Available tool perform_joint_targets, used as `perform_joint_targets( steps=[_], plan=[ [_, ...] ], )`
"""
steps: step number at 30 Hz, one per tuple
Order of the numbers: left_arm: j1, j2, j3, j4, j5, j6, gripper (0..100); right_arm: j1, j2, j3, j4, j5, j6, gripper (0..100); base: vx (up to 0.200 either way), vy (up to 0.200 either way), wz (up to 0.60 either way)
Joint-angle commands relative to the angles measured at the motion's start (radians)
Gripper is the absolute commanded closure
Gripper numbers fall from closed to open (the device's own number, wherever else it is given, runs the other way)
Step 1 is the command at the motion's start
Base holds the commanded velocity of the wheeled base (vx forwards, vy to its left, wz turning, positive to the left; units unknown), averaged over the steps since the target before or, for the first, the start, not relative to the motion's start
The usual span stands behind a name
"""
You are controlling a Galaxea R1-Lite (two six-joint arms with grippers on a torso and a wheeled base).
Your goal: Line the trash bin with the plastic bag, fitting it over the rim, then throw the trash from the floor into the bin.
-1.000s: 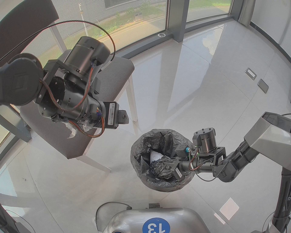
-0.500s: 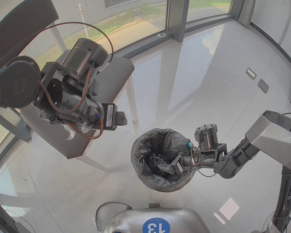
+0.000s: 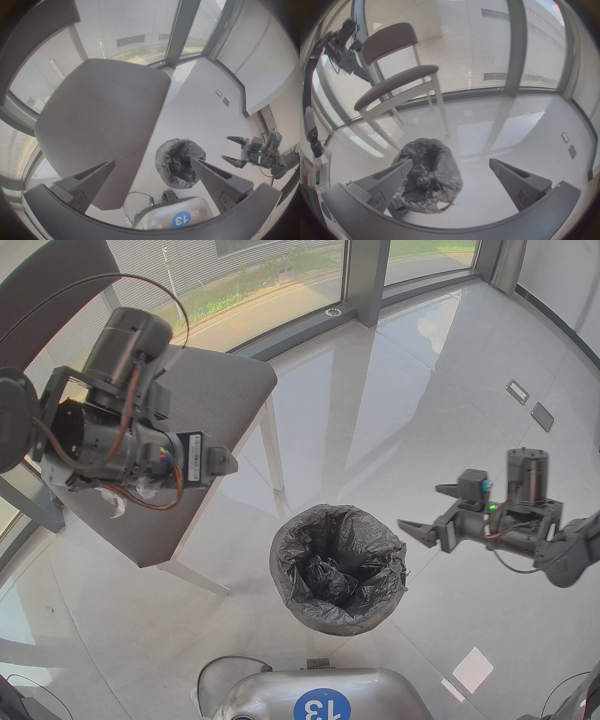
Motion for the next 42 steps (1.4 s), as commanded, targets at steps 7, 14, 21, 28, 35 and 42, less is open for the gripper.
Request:
perform_joint_targets(
  steps=[7,14,21,28,35,42],
  plan=[
    [0.256,-0.684,0.383,-0.121,0.002,0.274,0,-0.331,-1.036,0.431,0.372,-0.056,0.024,0,0.000,0.000,0.00],
    [0.364,-1.126,0.422,0.285,0.085,0.316,0,-0.325,-1.532,0.439,0.818,-0.050,0.105,0,0.000,0.000,0.00],
    [0.542,-1.369,0.273,0.614,0.083,0.317,0,-0.322,-1.782,0.457,0.969,-0.105,0.178,0,0.000,0.000,0.00],
    [0.652,-1.543,0.196,0.842,0.082,0.314,0,-0.268,-1.782,0.582,0.828,-0.063,0.195,0,0.000,0.000,0.00],
    [0.638,-1.560,0.153,0.893,0.080,0.307,0,-0.271,-1.782,0.723,0.708,-0.123,0.202,0,0.000,0.000,0.00],
    [0.608,-1.623,0.227,0.953,0.049,0.265,0,-0.271,-1.782,0.727,0.700,-0.138,0.310,0,0.000,0.000,0.00]
  ],
)
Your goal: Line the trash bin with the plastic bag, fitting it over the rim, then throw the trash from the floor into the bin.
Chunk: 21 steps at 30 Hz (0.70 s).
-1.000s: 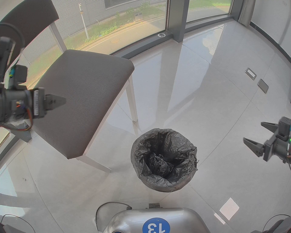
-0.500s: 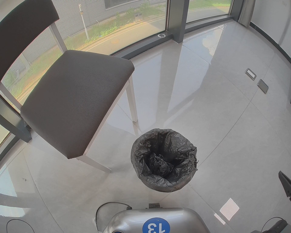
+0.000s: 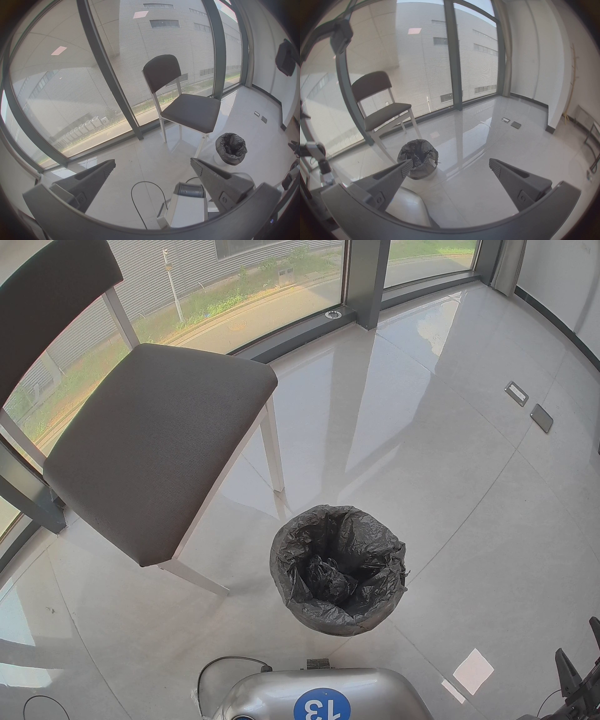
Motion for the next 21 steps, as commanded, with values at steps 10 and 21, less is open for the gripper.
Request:
perform_joint_targets(
  steps=[10,21],
  plan=[
    [0.002,-0.091,0.300,-0.144,-0.062,-0.085,0,0.003,-0.057,0.026,-0.024,-0.024,0.082,0,0.000,0.000,0.00],
    [-0.011,-0.060,1.285,-1.503,-0.283,0.059,0,0.002,-0.057,0.028,-0.027,-0.027,0.010,0,0.000,0.000,0.00]
  ],
)
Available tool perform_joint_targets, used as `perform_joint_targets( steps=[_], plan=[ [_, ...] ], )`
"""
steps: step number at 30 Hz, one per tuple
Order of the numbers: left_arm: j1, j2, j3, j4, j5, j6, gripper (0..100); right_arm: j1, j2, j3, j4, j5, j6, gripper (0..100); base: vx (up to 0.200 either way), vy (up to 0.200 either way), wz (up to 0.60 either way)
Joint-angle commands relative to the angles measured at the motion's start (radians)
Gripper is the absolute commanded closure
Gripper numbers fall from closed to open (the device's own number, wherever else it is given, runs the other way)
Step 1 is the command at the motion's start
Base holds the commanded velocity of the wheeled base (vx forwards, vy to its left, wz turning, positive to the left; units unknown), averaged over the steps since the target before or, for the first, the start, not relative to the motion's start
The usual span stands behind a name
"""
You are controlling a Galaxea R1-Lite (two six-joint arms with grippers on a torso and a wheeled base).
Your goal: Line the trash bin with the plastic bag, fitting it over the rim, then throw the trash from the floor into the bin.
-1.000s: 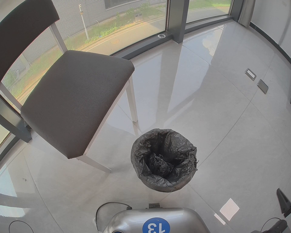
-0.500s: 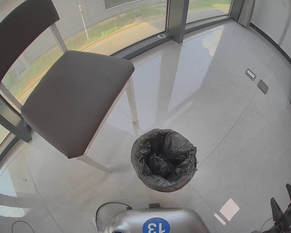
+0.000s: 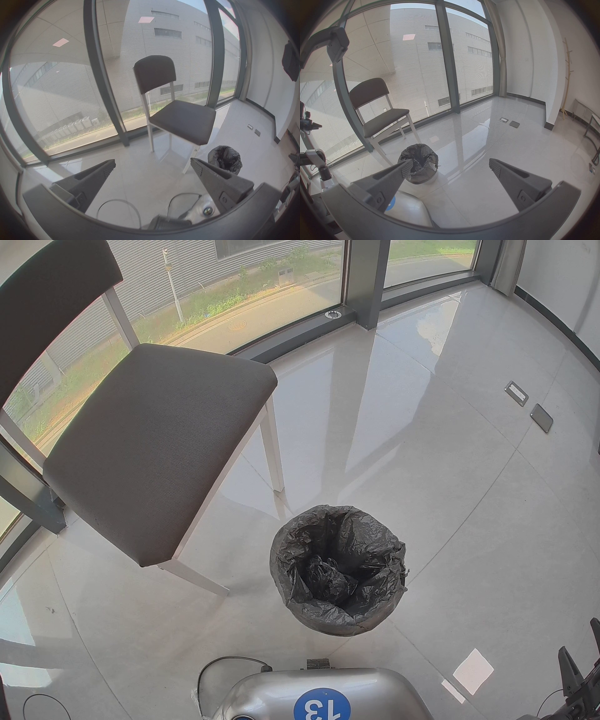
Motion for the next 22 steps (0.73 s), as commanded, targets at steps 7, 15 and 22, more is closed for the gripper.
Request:
perform_joint_targets(
  steps=[7,15,22],
  plan=[
    [-0.017,0.027,0.732,-0.840,-0.319,0.152,0,0.000,-0.012,0.001,-0.006,-0.005,-0.071,0,0.000,0.000,0.00],
    [-0.002,-0.010,0.745,-0.877,-0.288,0.106,0,0.000,-0.012,0.001,-0.003,-0.005,-0.071,0,0.000,0.000,0.00],
    [-0.002,-0.010,0.746,-0.877,-0.288,0.106,0,0.000,-0.012,0.001,-0.005,-0.005,-0.077,0,0.000,0.000,0.00]
  ],
)
